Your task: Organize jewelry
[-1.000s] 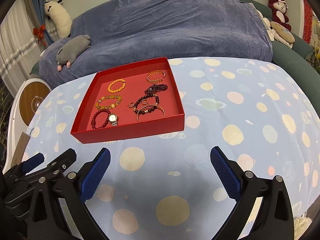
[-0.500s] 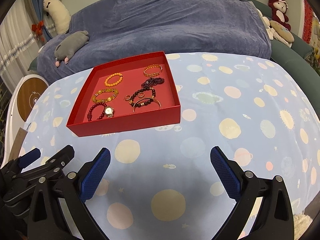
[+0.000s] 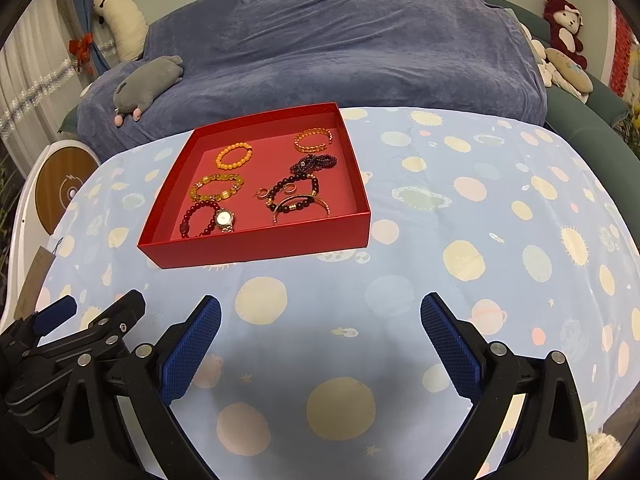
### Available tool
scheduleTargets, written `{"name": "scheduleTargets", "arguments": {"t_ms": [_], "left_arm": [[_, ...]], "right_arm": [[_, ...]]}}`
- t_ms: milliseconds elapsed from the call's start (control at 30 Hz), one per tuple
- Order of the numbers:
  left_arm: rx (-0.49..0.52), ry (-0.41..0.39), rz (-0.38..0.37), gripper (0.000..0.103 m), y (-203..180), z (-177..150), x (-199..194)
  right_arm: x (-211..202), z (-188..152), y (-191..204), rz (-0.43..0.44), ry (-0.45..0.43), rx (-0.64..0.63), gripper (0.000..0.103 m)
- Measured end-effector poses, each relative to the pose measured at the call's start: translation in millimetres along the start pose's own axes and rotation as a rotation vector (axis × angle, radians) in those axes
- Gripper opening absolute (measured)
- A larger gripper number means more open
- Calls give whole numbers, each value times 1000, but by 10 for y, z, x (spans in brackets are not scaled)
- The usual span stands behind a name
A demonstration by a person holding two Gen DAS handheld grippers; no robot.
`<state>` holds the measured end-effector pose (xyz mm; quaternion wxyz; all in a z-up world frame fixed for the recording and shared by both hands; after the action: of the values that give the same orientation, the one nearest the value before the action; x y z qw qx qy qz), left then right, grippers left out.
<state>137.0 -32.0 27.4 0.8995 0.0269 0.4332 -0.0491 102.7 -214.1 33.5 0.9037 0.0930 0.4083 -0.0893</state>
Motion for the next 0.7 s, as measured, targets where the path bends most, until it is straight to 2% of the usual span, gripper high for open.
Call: {"name": "scheduleTargets", "arguments": {"t_ms": [700], "left_arm": [[4,-11,-15,96,25,-9,-122]], "right_arm": [[-153,0,63,-7,-15,-9,96]]}}
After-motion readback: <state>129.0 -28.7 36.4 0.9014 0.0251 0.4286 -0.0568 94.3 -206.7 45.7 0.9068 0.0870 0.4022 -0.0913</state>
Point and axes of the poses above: each gripper's, at about its wrist camera, not at the fingertips, and x roughly the way its jaws point, y to its left, z to its top, the point moved 1 cm from there along x, roughly the way its jaws point, and after that the axes turned 3 degrees about -y, right-handed, at the moved point
